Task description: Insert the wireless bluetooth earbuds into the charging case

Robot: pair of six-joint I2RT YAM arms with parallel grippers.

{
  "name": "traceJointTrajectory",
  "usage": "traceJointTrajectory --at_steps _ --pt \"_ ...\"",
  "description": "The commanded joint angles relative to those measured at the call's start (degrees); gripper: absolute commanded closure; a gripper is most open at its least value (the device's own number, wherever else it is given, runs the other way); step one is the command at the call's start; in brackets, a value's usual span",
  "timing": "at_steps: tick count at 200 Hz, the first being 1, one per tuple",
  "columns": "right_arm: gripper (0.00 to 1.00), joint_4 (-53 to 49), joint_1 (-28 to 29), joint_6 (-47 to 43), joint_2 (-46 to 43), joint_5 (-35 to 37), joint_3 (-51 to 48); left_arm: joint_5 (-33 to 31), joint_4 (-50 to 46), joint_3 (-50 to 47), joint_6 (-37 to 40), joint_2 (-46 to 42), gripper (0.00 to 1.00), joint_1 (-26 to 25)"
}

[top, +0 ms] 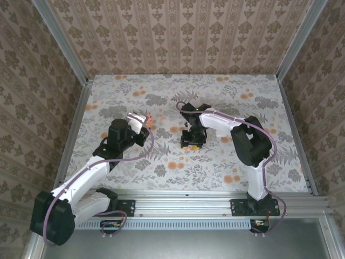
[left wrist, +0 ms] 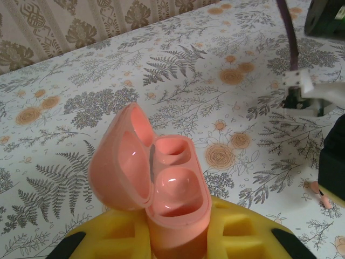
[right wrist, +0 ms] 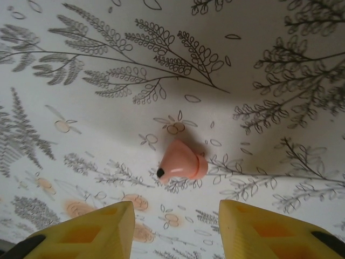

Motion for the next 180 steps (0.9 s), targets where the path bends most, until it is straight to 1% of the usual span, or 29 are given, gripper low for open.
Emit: traceJointTrajectory --at_steps 1,37,55,60,72,118,139,161,180 --pt "0.55 -1.4 0.2 1.2 1.8 0.2 1.8 0.5 -1.0 -0.5 -0.5 -0.7 0.87 0.4" --pt "0.56 -1.1 0.3 0.7 3.4 1.1 2.4 1.2 -0.6 -0.8 -0.5 -1.0 0.87 0.4" --pt "0.58 -0.3 0.3 0.5 3.9 1.3 2.7 1.5 -0.2 -0.9 -0.6 -0.8 0.86 0.5" --pt "0.59 -0.1 0.3 0.5 4.0 1.3 2.8 1.7 -0.2 -0.9 -0.7 -0.9 0.86 1.8" --pt "0.60 0.3 0.3 0.4 4.4 1.3 3.2 1.9 -0.1 -0.9 -0.6 -0.7 0.86 2.1" --pt "0.69 0.5 0.3 -0.1 5.3 1.8 3.8 2.8 0.1 -0.9 -0.9 -0.6 0.86 2.4" --pt "0.74 0.9 0.2 -0.5 4.3 3.0 3.6 3.5 0.6 -1.2 -0.9 -0.4 0.86 2.5" --pt "0.75 2.5 0.3 -0.9 2.0 3.9 2.6 4.3 1.6 -1.7 -1.3 0.1 0.86 2.5" --pt "0.76 6.5 0.1 -1.3 -1.1 3.9 0.4 5.7 3.6 -2.6 -1.8 0.6 0.86 2.5"
